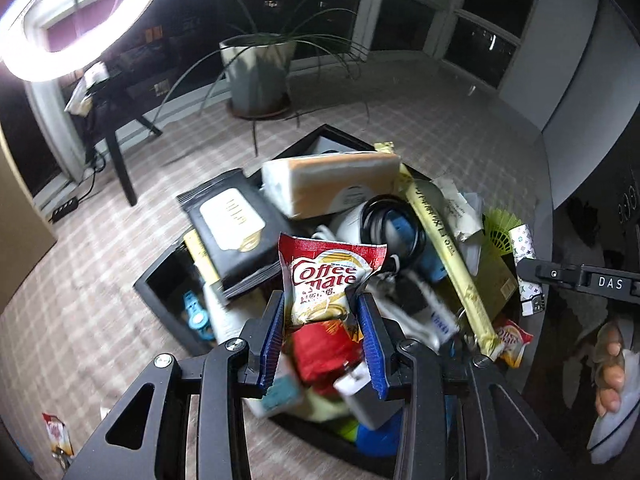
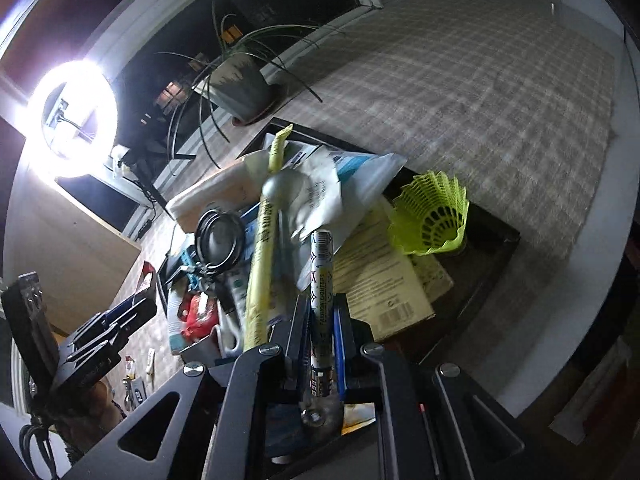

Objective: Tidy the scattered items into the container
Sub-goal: 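Carry sachet and tube over the box and open both tools, then grasp the metal clip with the left tool while the right grasps the white tube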

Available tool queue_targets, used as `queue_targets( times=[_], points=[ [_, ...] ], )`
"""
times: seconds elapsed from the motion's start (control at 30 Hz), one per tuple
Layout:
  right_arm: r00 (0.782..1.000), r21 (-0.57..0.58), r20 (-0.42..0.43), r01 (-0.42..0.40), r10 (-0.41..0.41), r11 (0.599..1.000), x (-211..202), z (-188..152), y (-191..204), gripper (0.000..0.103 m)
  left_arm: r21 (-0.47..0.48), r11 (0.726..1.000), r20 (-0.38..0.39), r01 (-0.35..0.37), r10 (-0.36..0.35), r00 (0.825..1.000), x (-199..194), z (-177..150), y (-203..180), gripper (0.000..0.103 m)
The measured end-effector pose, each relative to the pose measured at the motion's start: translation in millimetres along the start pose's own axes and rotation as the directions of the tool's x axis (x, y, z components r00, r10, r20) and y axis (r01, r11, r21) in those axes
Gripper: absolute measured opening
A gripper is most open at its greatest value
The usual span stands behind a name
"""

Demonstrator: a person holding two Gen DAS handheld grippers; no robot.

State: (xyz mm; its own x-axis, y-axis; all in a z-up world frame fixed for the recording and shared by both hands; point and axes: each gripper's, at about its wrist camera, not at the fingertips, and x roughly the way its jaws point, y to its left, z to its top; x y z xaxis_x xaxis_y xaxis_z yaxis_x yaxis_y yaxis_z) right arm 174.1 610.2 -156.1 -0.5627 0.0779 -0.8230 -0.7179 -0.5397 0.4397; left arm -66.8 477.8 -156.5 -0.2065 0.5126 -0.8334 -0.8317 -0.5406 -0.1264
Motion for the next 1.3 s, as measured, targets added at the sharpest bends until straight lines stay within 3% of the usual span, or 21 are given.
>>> queue_targets(
  times=[0.17,0.23,0.33,0.4,0.73,0.83,1.0,1.23,1.3],
  points=[
    [1.0,0.009,-0.02,-0.023,0.023,1.0,6,1,-3,0.01,0.004,1.0,0.0,-0.002,0.002,1.0,8,8,-7,0.042],
    [0.999,0.007,-0.029,-0.037,0.037,0.999,10,1,-3,0.01,0.003,1.0,-0.009,-0.001,0.001,1.0,12,10,-8,0.061],
    [0.997,0.0,-0.073,-0.008,0.008,1.0,19,4,-2,0.012,-0.011,1.0,-0.011,-0.009,0.009,1.0,11,12,-6,0.071],
    [0.998,0.01,-0.064,-0.005,0.005,1.0,18,4,-3,0.026,-0.024,1.0,-0.019,-0.014,0.014,1.0,9,12,-3,0.074],
    [1.0,-0.005,-0.027,-0.004,0.004,1.0,2,3,6,0.035,-0.117,0.991,-0.045,-0.065,0.06,0.997,-16,-12,41,0.076],
    [1.0,-0.051,-0.022,-0.008,0.007,0.999,0,-1,23,0.036,-0.158,0.982,-0.034,-0.104,0.1,0.994,-35,-30,66,0.076],
    [0.999,-0.179,-0.024,-0.033,0.029,0.983,5,-14,72,0.037,-0.305,0.937,-0.02,-0.172,0.174,0.984,-76,-78,132,0.076],
    [0.993,-0.402,-0.085,-0.106,0.079,0.909,33,-49,160,0.043,-0.422,0.872,-0.049,-0.248,0.251,0.967,-116,-170,212,0.076],
    [0.99,-0.444,-0.114,-0.129,0.087,0.887,44,-60,180,0.043,-0.469,0.84,-0.08,-0.274,0.268,0.96,-127,-200,232,0.076]
  ],
)
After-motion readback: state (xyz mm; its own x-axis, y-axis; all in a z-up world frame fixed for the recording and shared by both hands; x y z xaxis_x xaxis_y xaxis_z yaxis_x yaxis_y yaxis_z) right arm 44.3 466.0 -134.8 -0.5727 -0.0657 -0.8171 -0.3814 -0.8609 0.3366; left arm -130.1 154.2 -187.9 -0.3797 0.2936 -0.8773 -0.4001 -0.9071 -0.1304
